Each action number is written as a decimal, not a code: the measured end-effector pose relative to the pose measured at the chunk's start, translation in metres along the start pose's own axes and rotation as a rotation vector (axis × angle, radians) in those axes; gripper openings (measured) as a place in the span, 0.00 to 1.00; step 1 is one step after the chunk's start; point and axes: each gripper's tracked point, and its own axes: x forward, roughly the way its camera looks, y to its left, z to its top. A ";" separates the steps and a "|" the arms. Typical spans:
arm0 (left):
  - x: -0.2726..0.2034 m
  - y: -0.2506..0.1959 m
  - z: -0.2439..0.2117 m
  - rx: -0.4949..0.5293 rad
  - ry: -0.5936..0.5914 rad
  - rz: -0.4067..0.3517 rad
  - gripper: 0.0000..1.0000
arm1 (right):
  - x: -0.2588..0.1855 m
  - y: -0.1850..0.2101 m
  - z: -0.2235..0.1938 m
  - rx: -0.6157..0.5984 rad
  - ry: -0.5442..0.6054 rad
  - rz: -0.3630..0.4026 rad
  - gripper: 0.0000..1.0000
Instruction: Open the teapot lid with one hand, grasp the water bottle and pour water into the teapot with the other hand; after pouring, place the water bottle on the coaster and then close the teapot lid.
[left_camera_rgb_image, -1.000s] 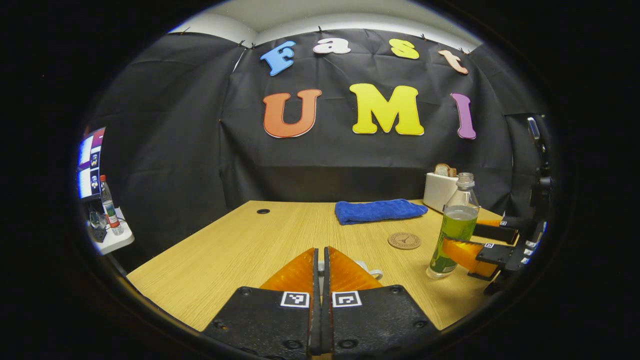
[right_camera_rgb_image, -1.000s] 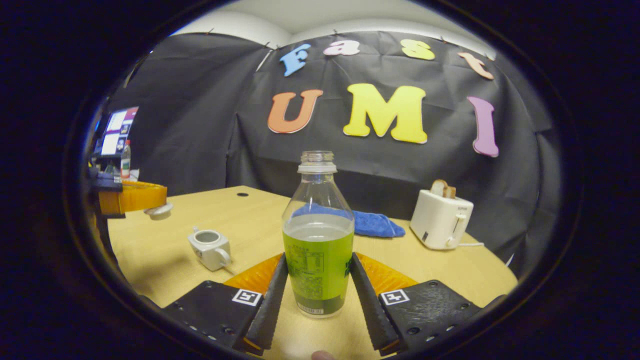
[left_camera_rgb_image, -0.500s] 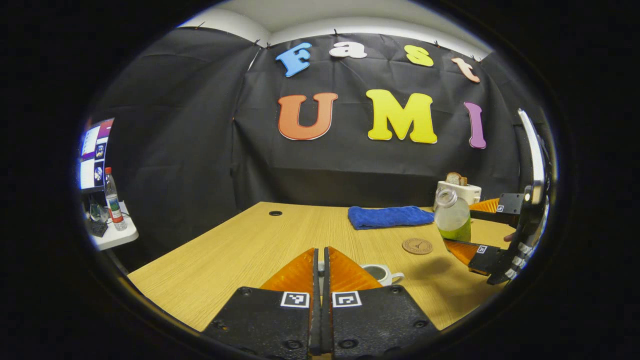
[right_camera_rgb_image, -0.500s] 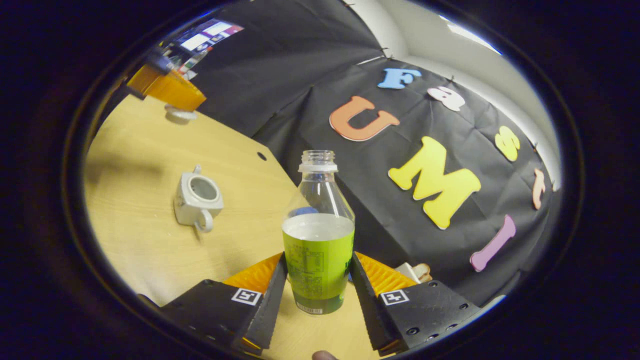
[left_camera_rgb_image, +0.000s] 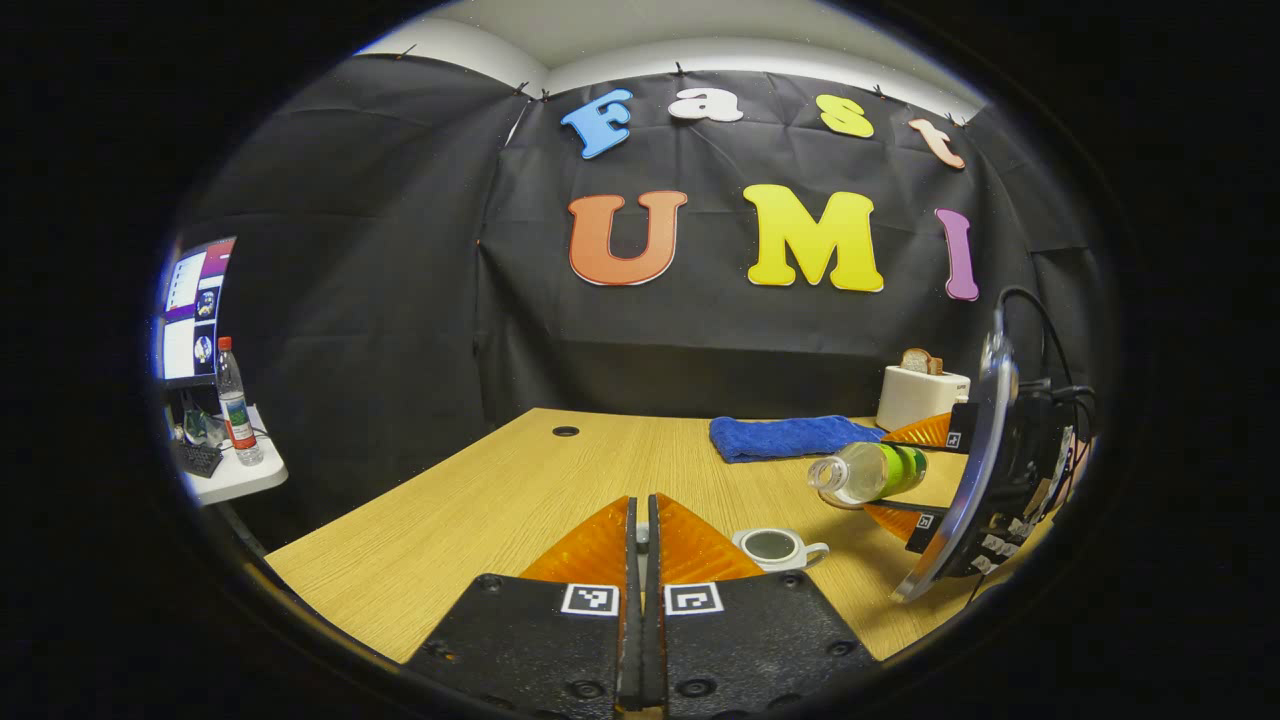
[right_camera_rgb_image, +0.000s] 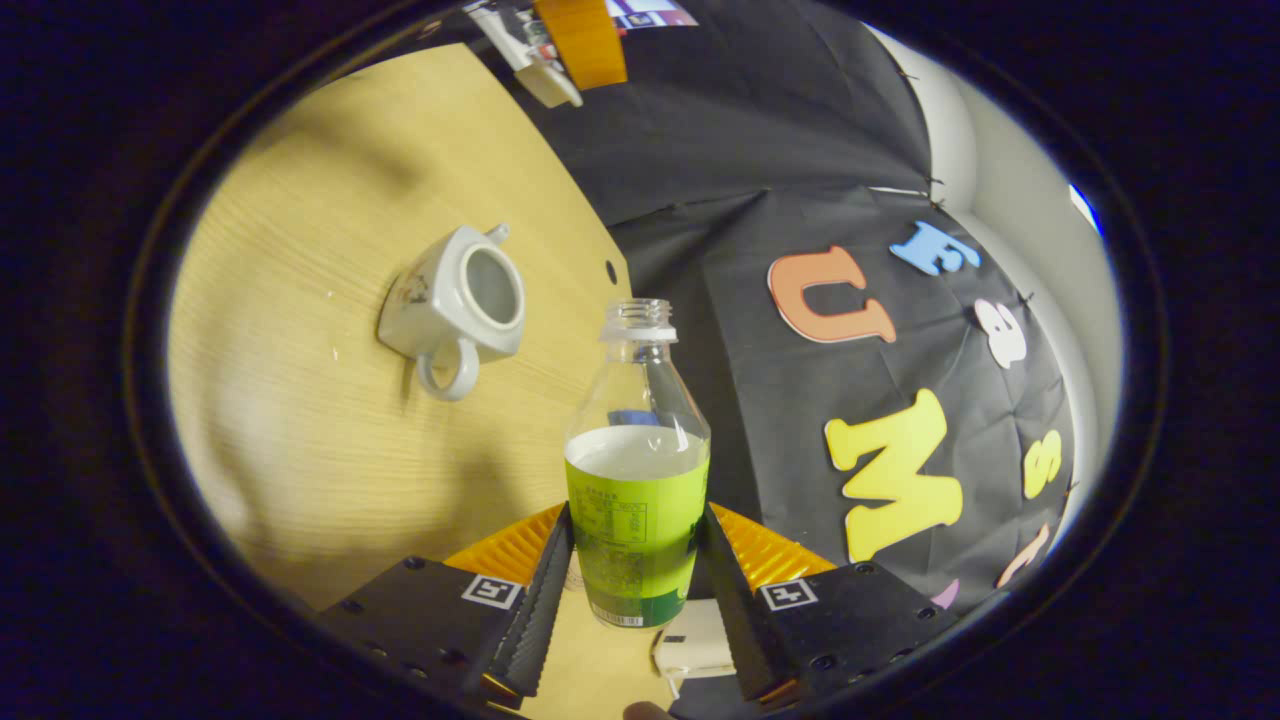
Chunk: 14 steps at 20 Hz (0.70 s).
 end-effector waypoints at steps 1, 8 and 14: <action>0.001 0.002 0.000 -0.003 0.002 0.000 0.02 | 0.001 0.001 0.002 -0.041 -0.003 0.006 0.71; -0.001 0.004 -0.001 -0.004 0.004 -0.004 0.02 | -0.011 -0.002 0.014 -0.328 -0.038 -0.018 0.71; -0.006 0.009 0.005 -0.003 -0.007 0.000 0.02 | -0.005 -0.017 0.029 -0.520 -0.063 -0.061 0.72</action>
